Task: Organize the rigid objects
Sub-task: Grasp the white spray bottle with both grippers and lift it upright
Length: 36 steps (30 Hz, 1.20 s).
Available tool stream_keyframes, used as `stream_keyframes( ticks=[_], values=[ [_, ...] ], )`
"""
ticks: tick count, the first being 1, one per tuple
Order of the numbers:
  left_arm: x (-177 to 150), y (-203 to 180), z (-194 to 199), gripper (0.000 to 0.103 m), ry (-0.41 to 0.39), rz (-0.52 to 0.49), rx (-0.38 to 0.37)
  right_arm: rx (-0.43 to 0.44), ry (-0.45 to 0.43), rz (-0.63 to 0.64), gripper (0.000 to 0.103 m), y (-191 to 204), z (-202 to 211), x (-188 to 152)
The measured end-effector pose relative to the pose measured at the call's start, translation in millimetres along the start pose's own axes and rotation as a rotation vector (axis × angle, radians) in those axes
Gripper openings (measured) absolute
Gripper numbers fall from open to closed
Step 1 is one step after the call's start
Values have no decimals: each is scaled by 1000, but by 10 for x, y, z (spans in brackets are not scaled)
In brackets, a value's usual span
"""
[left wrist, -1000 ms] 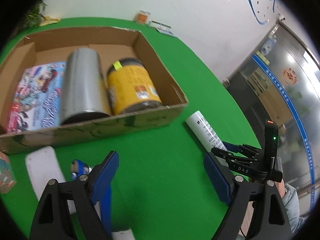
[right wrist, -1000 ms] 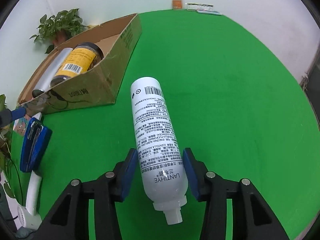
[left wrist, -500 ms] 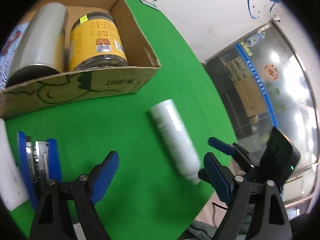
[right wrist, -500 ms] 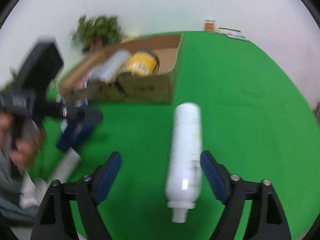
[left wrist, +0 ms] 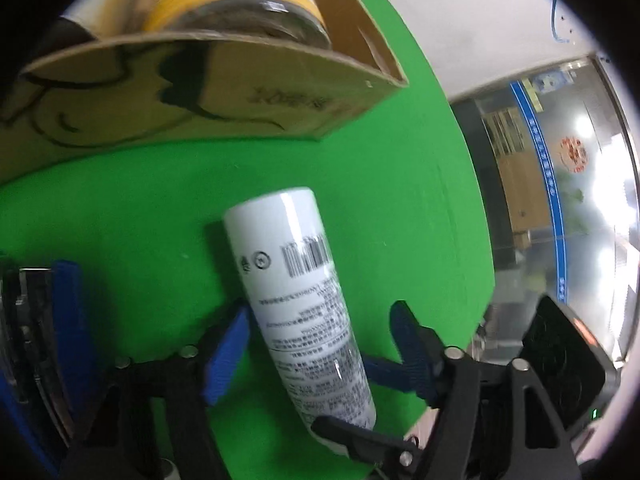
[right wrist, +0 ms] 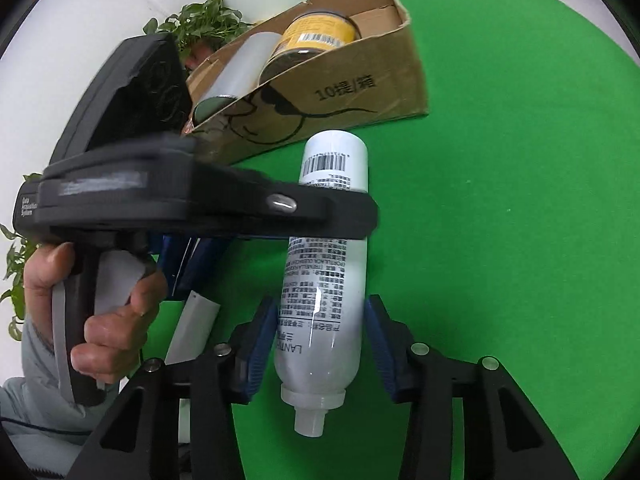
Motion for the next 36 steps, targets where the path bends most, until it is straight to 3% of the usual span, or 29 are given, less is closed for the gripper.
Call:
stream_keyframes(
  ticks=[2, 6, 12, 15, 19, 23, 28, 36],
  values=[
    [-32, 35, 54, 50, -9, 0, 40, -33, -8, 20, 43, 111, -64, 6],
    [-55, 28, 107, 47, -21, -1, 46, -73, -16, 38, 42, 248, -151, 3],
    [69, -310, 619, 47, -167, -113, 65, -74, -132, 86, 42, 455, 102, 198],
    [352, -667, 1028, 47, -264, -233, 105, -82, -215, 140, 42, 670, 324, 640],
    [806, -1025, 1417, 46, -329, -291, 126, -89, -309, 199, 42, 842, 582, 1219],
    [1246, -1303, 1561, 45, -338, -303, 154, -95, -329, 206, 42, 873, 705, 1839],
    [1670, -1423, 1516, 45, -288, -268, 166, -94, -272, 182, 42, 848, 597, 2392],
    [1964, -950, 1067, 44, -177, -162, 134, -112, -158, 132, 41, 551, 79, 2649]
  ],
)
Point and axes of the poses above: each gripper's, at about its wrist camera, not at the fingertips, and z roughly against the way its jaws point, y to its left, x to its top, the point moved 1 cm from there along -z, roughly the way its jaws point, and after that the axes turned 5 degrees about -x, right-handed, at the moved point
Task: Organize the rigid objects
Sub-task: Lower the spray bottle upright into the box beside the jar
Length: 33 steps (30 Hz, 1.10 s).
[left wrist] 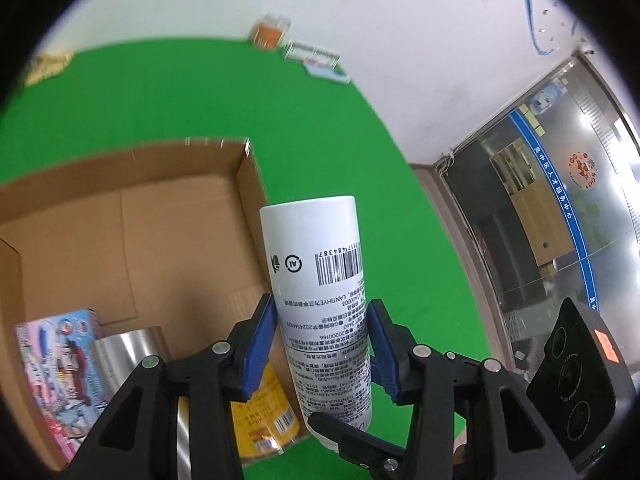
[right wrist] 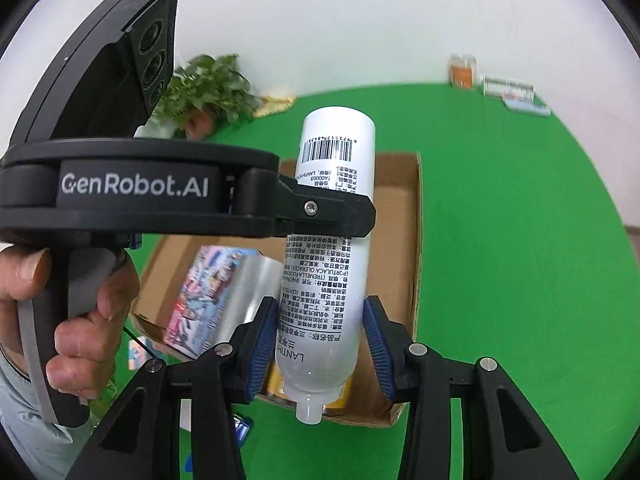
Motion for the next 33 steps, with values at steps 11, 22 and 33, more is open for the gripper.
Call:
stream_keyframes(
  ticks=[11, 22, 33],
  values=[
    [-71, 409, -782, 44, 172, 91, -44, -83, 131, -27, 41, -422, -518, -597],
    [-137, 468, -898, 46, 241, 122, -31, -134, 187, -4, 41, -289, -870, -602],
    [192, 539, -820, 46, 110, 84, 56, -153, 187, -10, 42, -146, -983, -602]
  ],
)
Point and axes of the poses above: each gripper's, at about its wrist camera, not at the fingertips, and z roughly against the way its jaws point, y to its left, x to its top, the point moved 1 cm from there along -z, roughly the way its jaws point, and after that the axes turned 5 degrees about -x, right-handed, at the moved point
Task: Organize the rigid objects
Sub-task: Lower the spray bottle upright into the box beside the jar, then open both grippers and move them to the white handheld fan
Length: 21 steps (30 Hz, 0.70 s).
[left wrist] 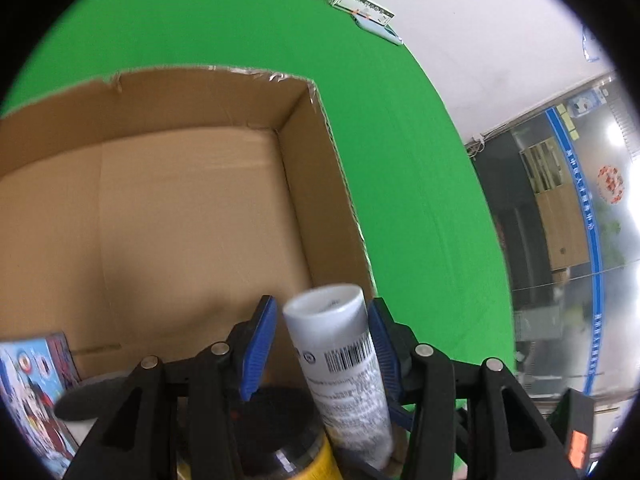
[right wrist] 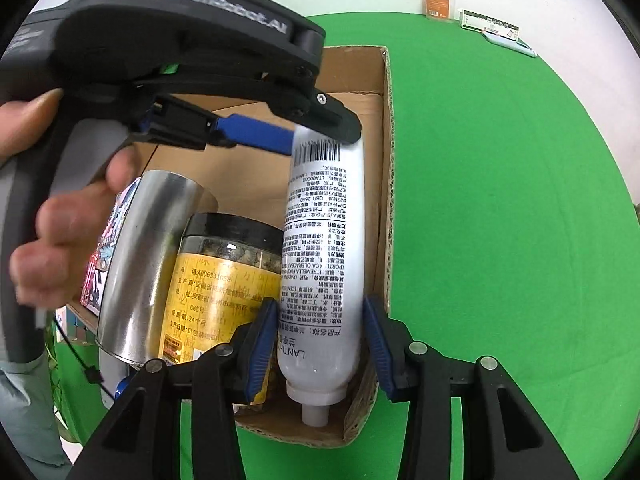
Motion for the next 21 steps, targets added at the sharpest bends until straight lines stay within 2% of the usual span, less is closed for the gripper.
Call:
stream_keyframes(
  ticks=[3, 8, 12, 16, 17, 19, 20, 21],
  values=[
    [33, -105, -99, 44, 12, -68, 29, 0, 4, -13, 42, -49, 29, -27],
    [87, -27, -183, 43, 48, -71, 45, -1, 12, 1, 42, -116, 99, 88],
    [14, -13, -268, 41, 78, -94, 92, -6, 8, 49, 53, -35, 208, 116],
    [15, -7, -264, 40, 100, -95, 62, -17, -14, 79, 57, 20, 259, 124],
    [-4, -26, -265, 41, 108, -104, 64, -19, -24, 87, 61, 43, 280, 113],
    [-1, -46, -241, 41, 104, -123, 74, -39, -53, 103, 78, 78, 360, 85],
    [-4, -69, -184, 41, 85, -129, 57, -71, -88, 109, 90, 58, 449, 63],
    [12, -71, -102, 41, 55, -134, 39, -100, -139, 118, 92, 72, 534, 34]
  ],
)
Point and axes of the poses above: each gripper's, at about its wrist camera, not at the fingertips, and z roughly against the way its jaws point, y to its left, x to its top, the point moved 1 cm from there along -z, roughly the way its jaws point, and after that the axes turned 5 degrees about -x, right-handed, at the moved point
